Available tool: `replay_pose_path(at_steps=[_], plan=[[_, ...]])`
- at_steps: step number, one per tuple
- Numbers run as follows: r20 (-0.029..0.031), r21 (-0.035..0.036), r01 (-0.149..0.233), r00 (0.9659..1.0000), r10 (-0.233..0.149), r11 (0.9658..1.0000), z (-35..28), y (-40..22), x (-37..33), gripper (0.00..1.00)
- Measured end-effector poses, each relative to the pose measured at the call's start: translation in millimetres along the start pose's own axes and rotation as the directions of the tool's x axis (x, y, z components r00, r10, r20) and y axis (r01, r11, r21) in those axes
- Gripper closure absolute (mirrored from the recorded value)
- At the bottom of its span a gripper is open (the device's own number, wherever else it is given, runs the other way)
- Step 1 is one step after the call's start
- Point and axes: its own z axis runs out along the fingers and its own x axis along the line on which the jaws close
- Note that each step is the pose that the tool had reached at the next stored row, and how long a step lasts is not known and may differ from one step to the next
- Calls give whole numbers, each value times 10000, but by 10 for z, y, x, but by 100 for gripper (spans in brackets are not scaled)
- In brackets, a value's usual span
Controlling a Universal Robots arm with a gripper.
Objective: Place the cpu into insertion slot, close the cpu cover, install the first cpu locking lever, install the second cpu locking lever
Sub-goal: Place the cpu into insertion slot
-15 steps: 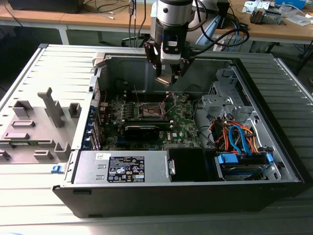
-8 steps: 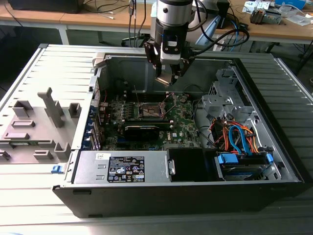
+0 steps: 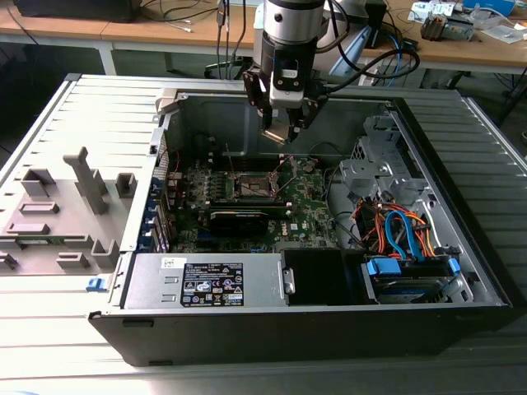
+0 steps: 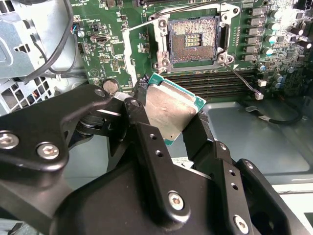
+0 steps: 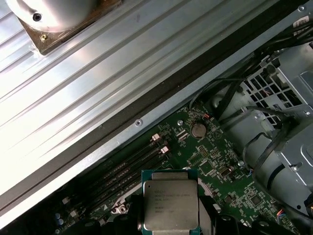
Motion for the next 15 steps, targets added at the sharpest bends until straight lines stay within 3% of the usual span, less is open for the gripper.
replay_pose_path(at_steps=[15], plan=[[7,-2,-99,10000,99,10000,4,0,0,45]])
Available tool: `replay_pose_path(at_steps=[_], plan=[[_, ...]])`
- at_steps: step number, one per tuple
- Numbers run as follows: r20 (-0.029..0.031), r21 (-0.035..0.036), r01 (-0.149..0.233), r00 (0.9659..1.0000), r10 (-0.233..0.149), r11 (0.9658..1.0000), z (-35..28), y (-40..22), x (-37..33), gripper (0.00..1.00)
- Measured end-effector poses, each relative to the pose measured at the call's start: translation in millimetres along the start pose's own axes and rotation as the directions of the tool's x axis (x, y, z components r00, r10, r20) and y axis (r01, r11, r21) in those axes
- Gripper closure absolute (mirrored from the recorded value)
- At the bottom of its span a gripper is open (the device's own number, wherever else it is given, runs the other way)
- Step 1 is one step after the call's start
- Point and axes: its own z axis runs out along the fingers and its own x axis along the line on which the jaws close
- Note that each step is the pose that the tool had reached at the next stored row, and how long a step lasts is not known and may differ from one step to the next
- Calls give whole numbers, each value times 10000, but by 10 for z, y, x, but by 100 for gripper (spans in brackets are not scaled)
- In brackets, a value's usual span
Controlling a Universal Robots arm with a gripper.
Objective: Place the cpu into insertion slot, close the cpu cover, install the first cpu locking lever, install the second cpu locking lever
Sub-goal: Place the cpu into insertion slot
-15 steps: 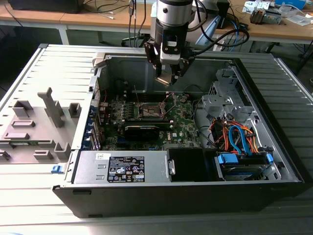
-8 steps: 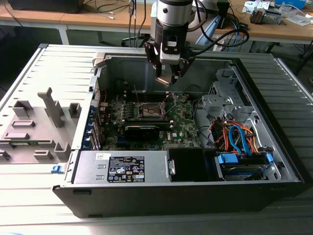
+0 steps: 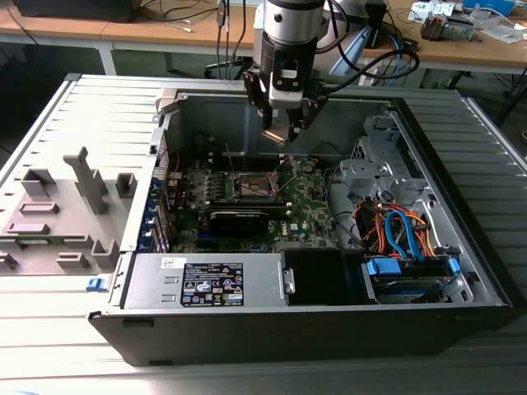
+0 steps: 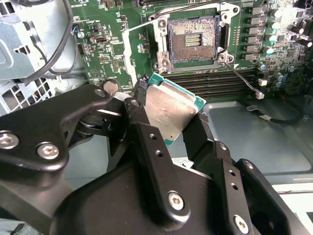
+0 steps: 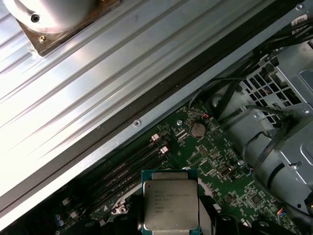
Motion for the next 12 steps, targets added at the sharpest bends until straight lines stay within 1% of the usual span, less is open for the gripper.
replay_pose_path(at_steps=[12], plan=[[4,-2,-68,10000,68,10000,4,0,0,45]])
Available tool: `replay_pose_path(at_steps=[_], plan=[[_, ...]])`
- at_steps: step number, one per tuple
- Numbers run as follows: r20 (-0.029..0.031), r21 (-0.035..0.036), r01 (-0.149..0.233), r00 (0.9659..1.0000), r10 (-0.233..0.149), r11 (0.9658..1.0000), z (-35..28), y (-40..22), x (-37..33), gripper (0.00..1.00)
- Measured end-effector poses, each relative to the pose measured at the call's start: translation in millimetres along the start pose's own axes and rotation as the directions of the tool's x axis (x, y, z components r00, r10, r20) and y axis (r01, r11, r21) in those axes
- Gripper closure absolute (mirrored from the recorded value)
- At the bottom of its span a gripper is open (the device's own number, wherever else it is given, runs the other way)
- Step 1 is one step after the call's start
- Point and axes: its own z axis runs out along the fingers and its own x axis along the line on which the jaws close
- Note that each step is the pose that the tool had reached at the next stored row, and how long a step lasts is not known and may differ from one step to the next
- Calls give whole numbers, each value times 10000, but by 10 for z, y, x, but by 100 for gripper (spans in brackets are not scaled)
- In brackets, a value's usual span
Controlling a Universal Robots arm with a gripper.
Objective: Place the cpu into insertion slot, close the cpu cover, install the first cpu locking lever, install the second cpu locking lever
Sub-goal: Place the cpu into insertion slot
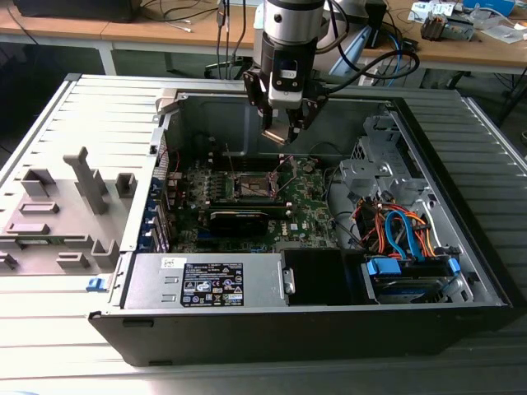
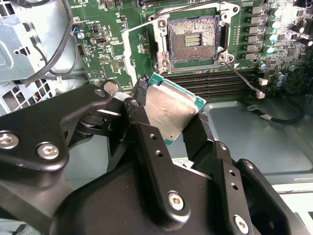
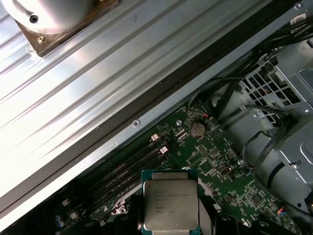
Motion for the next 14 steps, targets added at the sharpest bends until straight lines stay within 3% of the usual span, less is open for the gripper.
replay_pose_path(at_steps=[14], plan=[[6,-1,-84,10000,84,10000,4,0,0,45]])
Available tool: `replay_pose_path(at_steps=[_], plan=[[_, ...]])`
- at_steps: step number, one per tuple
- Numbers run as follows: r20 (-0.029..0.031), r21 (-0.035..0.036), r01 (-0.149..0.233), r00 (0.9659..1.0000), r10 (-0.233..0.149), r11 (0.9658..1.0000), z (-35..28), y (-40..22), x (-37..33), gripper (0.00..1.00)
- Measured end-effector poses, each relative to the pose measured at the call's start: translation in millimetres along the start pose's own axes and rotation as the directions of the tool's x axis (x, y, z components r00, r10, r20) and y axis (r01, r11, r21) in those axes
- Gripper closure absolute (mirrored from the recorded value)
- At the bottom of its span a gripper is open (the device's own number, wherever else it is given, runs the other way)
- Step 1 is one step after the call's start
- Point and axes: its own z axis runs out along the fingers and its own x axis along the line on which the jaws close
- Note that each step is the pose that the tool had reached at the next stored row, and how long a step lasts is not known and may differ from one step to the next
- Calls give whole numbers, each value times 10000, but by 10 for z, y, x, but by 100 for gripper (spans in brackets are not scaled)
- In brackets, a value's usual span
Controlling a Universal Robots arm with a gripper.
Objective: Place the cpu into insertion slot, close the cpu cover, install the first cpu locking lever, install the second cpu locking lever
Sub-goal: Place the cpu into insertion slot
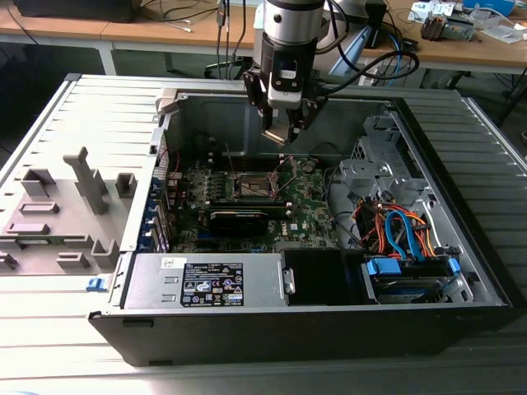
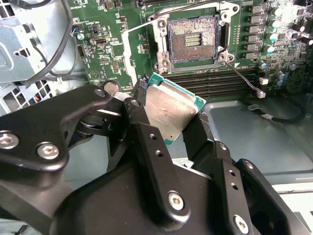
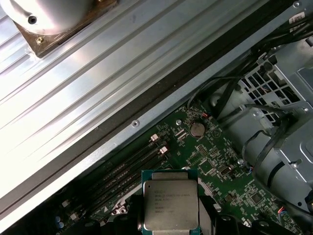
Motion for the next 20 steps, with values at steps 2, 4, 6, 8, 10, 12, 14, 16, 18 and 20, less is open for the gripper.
replay_pose_path(at_steps=[2,4,6,8,10,12,14,16,18,20], plan=[[1,0,-16,10000,16,10000,1,0,0,45],[2,-1,-35,10000,35,10000,2,0,0,45],[3,-1,-50,10000,50,10000,2,0,0,45],[4,-1,-61,10000,61,10000,3,0,0,45],[5,-1,-72,10000,72,10000,3,0,0,45],[6,-2,-88,10000,88,10000,4,0,0,45],[7,-2,-98,10000,98,10000,5,0,0,45],[8,-2,-113,9999,113,9999,5,0,0,45],[9,-2,-126,9999,126,9999,6,0,0,45],[10,-3,-141,9999,141,9999,7,0,0,45]])
